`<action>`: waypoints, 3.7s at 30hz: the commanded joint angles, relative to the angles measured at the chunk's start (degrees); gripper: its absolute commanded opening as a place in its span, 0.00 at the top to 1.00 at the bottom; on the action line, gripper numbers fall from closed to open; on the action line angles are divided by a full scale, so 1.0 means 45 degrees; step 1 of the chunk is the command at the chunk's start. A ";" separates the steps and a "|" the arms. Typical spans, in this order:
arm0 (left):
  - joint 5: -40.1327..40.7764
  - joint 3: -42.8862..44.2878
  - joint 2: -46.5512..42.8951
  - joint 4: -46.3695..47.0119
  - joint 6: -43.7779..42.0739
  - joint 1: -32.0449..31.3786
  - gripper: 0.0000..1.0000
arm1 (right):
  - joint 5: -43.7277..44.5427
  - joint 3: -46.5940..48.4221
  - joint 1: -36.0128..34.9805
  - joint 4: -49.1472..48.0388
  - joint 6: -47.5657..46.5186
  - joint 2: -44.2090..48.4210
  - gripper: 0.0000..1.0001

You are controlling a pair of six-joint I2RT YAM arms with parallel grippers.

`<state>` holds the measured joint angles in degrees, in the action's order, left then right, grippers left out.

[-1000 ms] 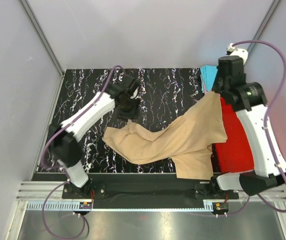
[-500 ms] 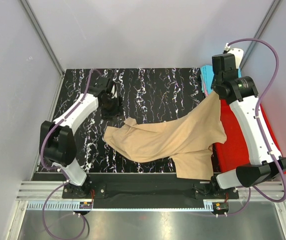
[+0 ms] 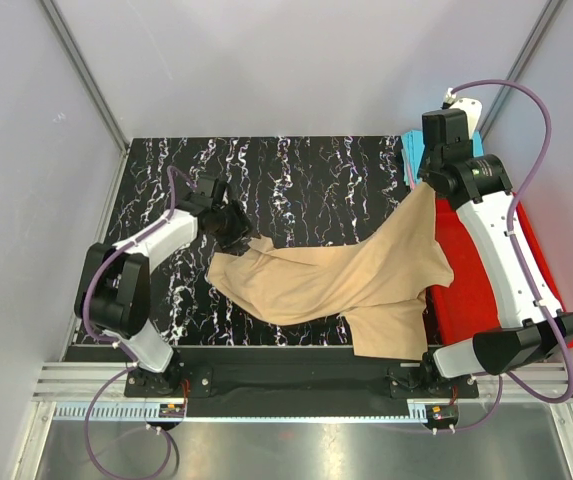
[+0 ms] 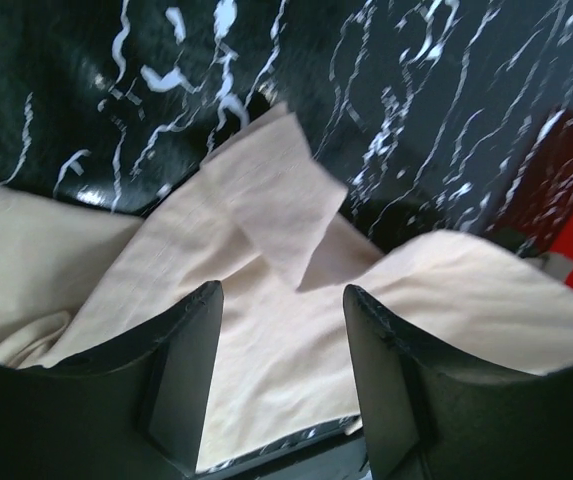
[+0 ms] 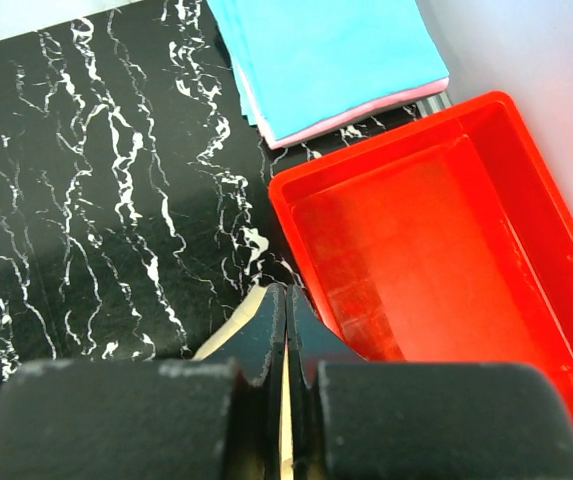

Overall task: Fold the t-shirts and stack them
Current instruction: Flatten the tshirt out

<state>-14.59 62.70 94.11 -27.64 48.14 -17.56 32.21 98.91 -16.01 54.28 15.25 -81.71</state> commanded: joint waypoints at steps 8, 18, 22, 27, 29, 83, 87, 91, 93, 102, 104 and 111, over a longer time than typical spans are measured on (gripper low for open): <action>0.0176 -0.0105 0.1021 0.2567 0.1608 0.0153 0.49 | -0.0243 -0.0066 0.0081 -0.0910 -0.0107 0.0560 1.00; 0.0919 -0.0846 0.0629 0.2723 0.1665 0.0367 0.48 | -0.0340 -0.0321 0.0081 -0.1008 -0.0107 0.0873 1.00; 0.0489 -0.0671 0.1314 0.3113 0.2016 0.0387 0.49 | -0.0535 -0.0340 0.0081 -0.1047 -0.0087 0.0912 1.00; 0.0820 -0.0710 0.1314 0.3388 0.2076 0.0387 0.49 | -0.0633 -0.0398 0.0081 -0.1105 -0.0068 0.0912 1.00; 0.0937 -0.0515 0.1392 0.2999 0.2037 0.0387 0.50 | -0.0634 -0.0476 0.0081 -0.1164 -0.0068 0.0990 1.00; 0.3961 0.1843 -0.0519 0.0954 0.1901 0.0367 1.00 | 0.0381 -0.1065 0.0081 -0.3700 -0.1100 0.1420 1.00; 0.5561 0.5260 -0.1729 -0.1081 0.1139 0.0407 1.00 | -0.0181 0.1003 0.0062 -0.4366 -0.1454 0.1186 1.00; 0.6694 0.8228 -0.3019 -0.2313 0.0417 0.0504 1.00 | -0.2812 0.2822 0.0062 -0.5299 -0.2543 0.1533 1.00; 0.7107 0.8799 -0.4011 -0.2783 0.0260 0.0562 1.00 | -0.3851 0.2475 0.0062 -0.6218 -0.2995 0.2334 1.00; 0.6700 0.8685 -0.8152 -0.3389 0.0727 0.0641 1.00 | -0.7330 -0.0787 0.0081 -0.7748 -0.1652 0.7666 1.00; 0.6563 0.8606 -0.8761 -0.3719 0.0825 0.0641 1.00 | -0.7917 -0.1374 0.0081 -0.7610 -0.1143 0.8897 1.00; 0.6718 0.9465 -1.0501 -0.4619 0.0689 0.0641 1.00 | -0.7840 0.1564 0.0081 -0.4920 -0.0245 0.9313 1.00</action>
<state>14.98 102.83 48.21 -47.90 51.44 -14.87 -1.23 99.83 -15.94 26.63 10.94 -36.40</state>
